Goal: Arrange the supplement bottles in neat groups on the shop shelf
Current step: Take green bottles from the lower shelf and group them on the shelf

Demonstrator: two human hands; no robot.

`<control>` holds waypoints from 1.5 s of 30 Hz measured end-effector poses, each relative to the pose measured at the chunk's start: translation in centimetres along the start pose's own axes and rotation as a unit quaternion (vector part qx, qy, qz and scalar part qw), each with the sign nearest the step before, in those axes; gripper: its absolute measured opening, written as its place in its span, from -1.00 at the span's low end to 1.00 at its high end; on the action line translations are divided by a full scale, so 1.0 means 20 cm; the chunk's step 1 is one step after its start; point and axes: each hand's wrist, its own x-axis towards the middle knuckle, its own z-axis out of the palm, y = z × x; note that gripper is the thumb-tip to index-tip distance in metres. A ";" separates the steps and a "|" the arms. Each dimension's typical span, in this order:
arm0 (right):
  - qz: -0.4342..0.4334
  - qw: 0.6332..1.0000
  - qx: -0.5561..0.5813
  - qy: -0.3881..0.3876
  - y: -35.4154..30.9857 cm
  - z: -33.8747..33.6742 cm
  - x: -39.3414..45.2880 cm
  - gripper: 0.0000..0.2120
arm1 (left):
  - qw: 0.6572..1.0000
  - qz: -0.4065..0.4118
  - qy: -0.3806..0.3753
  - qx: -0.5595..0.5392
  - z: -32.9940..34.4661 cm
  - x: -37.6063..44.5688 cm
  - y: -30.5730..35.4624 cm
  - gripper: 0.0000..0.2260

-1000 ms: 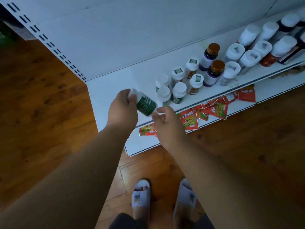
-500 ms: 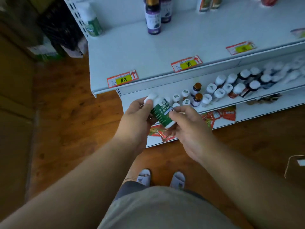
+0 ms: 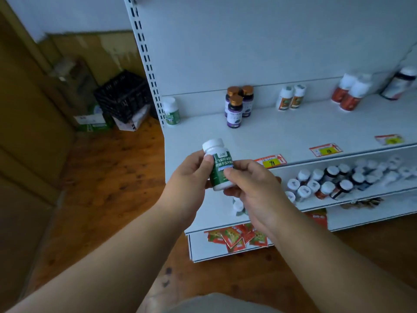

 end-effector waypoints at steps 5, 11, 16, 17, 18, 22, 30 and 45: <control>-0.003 0.997 -0.068 -0.020 -0.02 0.19 0.15 -0.85 | 0.998 0.012 0.060 0.024 -0.23 0.10 0.04 -0.82; -0.012 0.975 -0.210 -0.067 -0.06 0.28 0.43 -0.66 | 0.990 0.032 0.076 0.115 -0.38 0.31 0.06 -0.87; -0.044 0.948 -0.309 -0.070 -0.10 0.30 0.76 -0.61 | 0.984 0.003 0.092 0.154 -0.37 0.56 0.06 -0.70; -0.050 0.944 -0.320 -0.068 -0.10 0.30 0.82 -0.61 | 0.982 -0.002 0.097 0.163 -0.37 0.60 0.06 -0.64; -0.054 0.940 -0.331 -0.066 -0.09 0.31 0.87 -0.61 | 0.980 -0.004 0.103 0.171 -0.36 0.65 0.05 -0.60; -0.078 0.924 -0.370 -0.059 -0.05 0.34 1.07 -0.59 | 0.970 -0.023 0.135 0.201 -0.35 0.84 0.02 -0.57; -0.116 0.911 -0.397 -0.014 0.09 0.40 1.40 -0.62 | 0.953 -0.050 0.138 0.263 -0.36 1.05 -0.07 -0.66; -0.125 0.903 -0.410 0.032 0.10 0.49 1.55 -0.62 | 0.936 -0.032 0.124 0.329 -0.40 1.06 -0.06 -0.62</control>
